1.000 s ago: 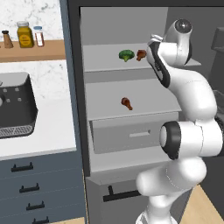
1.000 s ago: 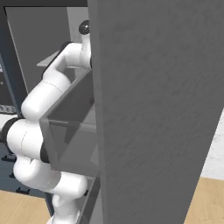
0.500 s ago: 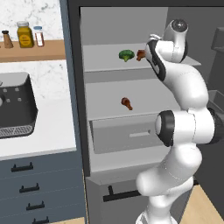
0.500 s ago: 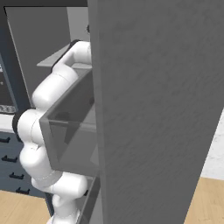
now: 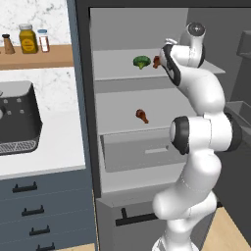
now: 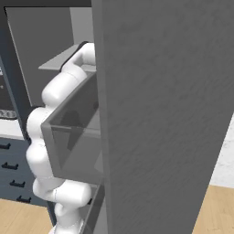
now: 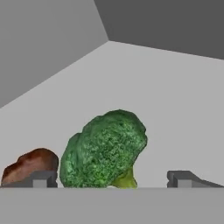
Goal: Place one broccoli and one chicken drumstick in each tupperware on the nearby counter, to pack two identical lunches.
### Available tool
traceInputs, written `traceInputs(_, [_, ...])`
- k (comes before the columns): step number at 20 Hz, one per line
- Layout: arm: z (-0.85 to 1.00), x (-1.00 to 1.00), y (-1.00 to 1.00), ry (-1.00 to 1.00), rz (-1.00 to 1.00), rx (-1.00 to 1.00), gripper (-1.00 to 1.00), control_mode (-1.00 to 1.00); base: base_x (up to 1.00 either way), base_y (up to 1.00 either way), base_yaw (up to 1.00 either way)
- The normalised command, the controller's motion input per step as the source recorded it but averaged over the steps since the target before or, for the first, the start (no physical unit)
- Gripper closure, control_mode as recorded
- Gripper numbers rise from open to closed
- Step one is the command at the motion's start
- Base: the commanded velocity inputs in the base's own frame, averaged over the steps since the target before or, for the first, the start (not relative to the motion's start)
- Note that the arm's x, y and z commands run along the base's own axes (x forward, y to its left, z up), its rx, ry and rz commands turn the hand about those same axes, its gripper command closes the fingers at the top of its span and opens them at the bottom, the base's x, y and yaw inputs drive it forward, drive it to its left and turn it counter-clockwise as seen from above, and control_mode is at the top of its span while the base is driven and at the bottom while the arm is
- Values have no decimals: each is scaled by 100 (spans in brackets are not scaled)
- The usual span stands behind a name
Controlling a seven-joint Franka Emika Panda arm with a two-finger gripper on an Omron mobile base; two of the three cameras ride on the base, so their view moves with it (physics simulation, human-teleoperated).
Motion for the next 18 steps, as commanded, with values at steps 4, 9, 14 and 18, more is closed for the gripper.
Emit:
traceInputs(4, [-2, 41, 0, 0, 0, 0, -100, -100, 0, 0, 0])
traceInputs(9, [-5, 35, 0, 0, 0, 0, -100, -100, 0, 0, 0])
traceInputs(14, [-11, 29, 0, 0, 0, 0, 100, -100, 0, 0, 0])
traceInputs(18, [-8, 6, 0, 0, 0, 0, 100, -100, 0, 0, 0])
